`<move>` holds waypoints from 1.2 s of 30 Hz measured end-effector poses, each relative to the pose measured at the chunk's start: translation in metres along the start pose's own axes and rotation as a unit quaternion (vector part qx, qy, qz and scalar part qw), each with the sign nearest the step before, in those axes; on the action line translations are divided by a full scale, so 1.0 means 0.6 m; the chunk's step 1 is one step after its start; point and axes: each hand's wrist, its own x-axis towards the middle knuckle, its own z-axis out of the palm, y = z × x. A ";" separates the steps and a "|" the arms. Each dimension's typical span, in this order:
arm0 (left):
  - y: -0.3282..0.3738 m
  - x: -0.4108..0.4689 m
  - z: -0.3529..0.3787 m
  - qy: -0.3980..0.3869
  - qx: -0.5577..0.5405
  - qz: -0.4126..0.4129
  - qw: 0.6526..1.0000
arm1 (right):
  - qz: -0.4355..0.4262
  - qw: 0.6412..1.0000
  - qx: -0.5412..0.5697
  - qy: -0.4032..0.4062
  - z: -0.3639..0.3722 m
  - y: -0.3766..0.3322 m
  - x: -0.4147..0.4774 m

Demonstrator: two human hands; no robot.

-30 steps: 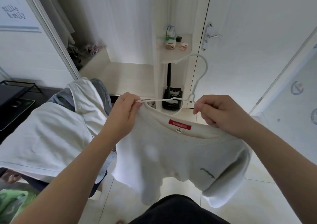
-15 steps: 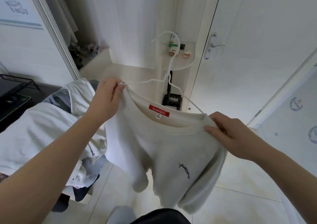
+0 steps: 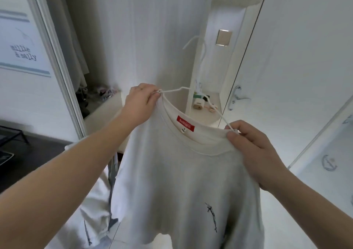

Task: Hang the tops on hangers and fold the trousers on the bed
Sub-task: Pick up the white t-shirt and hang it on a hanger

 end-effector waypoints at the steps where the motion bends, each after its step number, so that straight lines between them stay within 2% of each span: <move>1: -0.006 0.026 -0.005 -0.005 0.006 -0.008 1.000 | -0.001 1.000 0.004 0.013 0.012 -0.011 0.025; 4: -0.026 0.079 -0.027 0.008 -0.015 -0.021 1.000 | 0.001 0.998 0.013 0.054 0.050 -0.040 0.099; 9: -0.072 0.127 -0.086 0.036 -0.071 0.053 0.995 | -0.025 0.994 0.033 0.097 0.120 -0.094 0.229; 15: -0.103 0.190 -0.165 -0.054 -0.175 0.122 0.976 | -0.071 0.984 0.054 0.152 0.193 -0.159 0.413; 18: -0.111 0.234 -0.201 -0.058 -0.193 0.130 0.971 | -0.098 0.977 0.045 0.182 0.214 -0.201 0.502; 23: -0.117 0.319 -0.249 -0.045 -0.178 0.147 0.972 | -0.144 0.968 0.047 0.202 0.235 -0.286 0.652; 27: -0.113 0.387 -0.268 -0.028 -0.148 0.122 0.981 | -0.174 0.958 0.029 0.226 0.251 -0.348 0.764; 36: -0.139 0.553 -0.282 0.006 0.027 0.099 0.995 | -0.208 0.951 0.022 0.230 0.266 -0.440 0.996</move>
